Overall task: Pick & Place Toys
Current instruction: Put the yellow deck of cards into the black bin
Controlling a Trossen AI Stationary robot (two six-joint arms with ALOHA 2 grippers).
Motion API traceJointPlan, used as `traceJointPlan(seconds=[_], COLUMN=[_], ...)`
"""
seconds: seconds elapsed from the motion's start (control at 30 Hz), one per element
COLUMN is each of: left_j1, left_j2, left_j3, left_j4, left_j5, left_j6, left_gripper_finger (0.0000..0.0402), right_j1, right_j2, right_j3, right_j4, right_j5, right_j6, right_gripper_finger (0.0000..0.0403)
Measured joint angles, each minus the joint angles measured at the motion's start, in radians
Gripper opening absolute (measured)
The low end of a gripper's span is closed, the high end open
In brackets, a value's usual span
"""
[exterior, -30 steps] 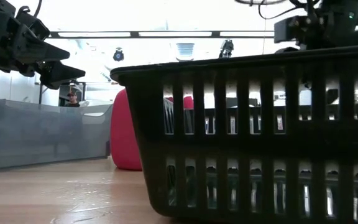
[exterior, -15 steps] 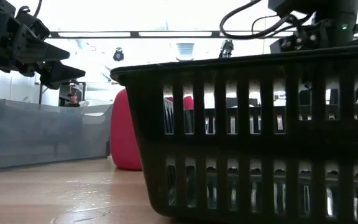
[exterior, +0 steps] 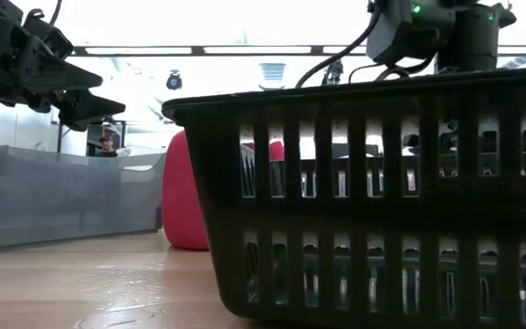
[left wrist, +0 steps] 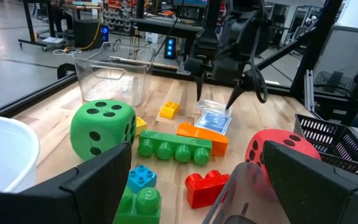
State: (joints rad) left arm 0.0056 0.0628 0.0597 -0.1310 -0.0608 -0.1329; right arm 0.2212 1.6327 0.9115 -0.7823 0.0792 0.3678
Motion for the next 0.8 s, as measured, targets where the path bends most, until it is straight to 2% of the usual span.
traceJointPlan(seconds=[0.33,0.57,0.8], left_j1=[0.0,0.0,0.0], left_j2=[0.0,0.0,0.0], left_j3=[0.0,0.0,0.0], left_j4=[0.0,0.0,0.0], left_j5=[0.0,0.0,0.0], left_j6=[0.003,0.003,0.003], left_gripper_finger=[0.0362,0.0362,0.0362], right_j1=[-0.033,-0.054,-0.028], right_j2=[0.051,0.034,-0.025], right_j3=[-0.03,-0.036,-0.041], right_j4=[0.118,0.283,0.261], right_j5=[-0.054,0.006,0.007], right_j6=[-0.011,0.101,-0.043], right_gripper_finger=[0.0375,0.0375,0.0375])
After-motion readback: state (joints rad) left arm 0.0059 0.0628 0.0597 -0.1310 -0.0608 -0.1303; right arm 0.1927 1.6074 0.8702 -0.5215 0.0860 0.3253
